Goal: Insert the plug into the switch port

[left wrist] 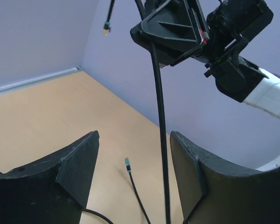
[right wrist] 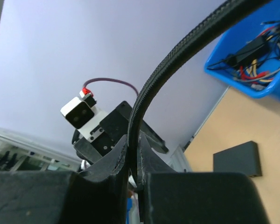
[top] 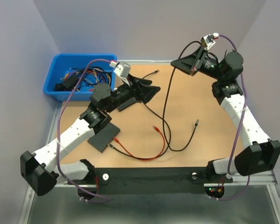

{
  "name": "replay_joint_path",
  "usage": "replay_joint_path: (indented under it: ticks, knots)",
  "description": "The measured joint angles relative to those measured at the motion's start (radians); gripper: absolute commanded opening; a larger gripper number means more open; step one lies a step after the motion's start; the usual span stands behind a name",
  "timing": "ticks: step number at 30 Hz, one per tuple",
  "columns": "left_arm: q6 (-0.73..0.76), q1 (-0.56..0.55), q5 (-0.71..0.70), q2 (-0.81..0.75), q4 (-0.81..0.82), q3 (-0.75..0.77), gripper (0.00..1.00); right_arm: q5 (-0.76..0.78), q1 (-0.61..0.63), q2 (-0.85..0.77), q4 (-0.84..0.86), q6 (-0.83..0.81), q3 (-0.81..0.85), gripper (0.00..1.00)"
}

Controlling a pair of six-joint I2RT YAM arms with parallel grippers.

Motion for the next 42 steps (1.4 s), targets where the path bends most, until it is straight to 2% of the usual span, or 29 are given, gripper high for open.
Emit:
replay_joint_path:
  ticks: [6,9,12,13,15,16,19,21,23,25,26,29,35,42]
  knots:
    - [0.020,-0.072,0.024,0.075,0.026,0.039,0.72,-0.027,0.024,-0.028,0.116,0.102,-0.067,0.00]
    - [0.021,-0.091,0.026,0.121,0.042,0.082,0.67,-0.030,0.032,-0.041,0.132,0.116,-0.071,0.01]
    - [0.019,-0.098,0.030,0.161,0.051,0.120,0.52,-0.029,0.048,-0.055,0.151,0.122,-0.076,0.00]
    - [0.017,-0.103,0.030,0.179,0.053,0.135,0.39,-0.028,0.055,-0.061,0.159,0.122,-0.084,0.01]
    - [0.013,-0.109,0.031,0.195,0.056,0.148,0.20,-0.024,0.071,-0.068,0.166,0.122,-0.103,0.00]
    - [0.006,-0.114,0.029,0.204,0.056,0.156,0.00,-0.019,0.083,-0.067,0.169,0.121,-0.109,0.00]
    - [-0.002,-0.122,0.025,0.212,0.051,0.161,0.00,-0.003,0.095,-0.066,0.168,0.121,-0.122,0.01]
    - [-0.010,-0.122,0.016,0.211,0.051,0.161,0.00,0.005,0.095,-0.066,0.168,0.117,-0.122,0.30]
    - [-0.012,-0.130,0.000,0.207,0.051,0.154,0.00,0.004,0.096,-0.064,0.168,0.108,-0.120,0.53]
    - [-0.016,-0.135,-0.019,0.190,0.056,0.129,0.00,-0.005,0.098,-0.051,0.163,0.109,-0.108,0.62]
    - [-0.020,-0.138,-0.029,0.169,0.053,0.100,0.00,-0.004,0.103,-0.043,0.163,0.106,-0.098,0.72]
    - [-0.036,-0.147,-0.066,0.091,0.044,0.011,0.00,-0.004,0.109,0.009,0.152,0.108,-0.028,0.75]
    - [-0.072,-0.161,-0.126,-0.079,0.056,-0.126,0.00,0.024,0.110,0.072,0.150,0.116,0.061,0.75]
    - [-0.099,-0.176,-0.170,-0.178,0.063,-0.236,0.00,0.063,0.111,0.117,0.153,0.137,0.085,0.74]
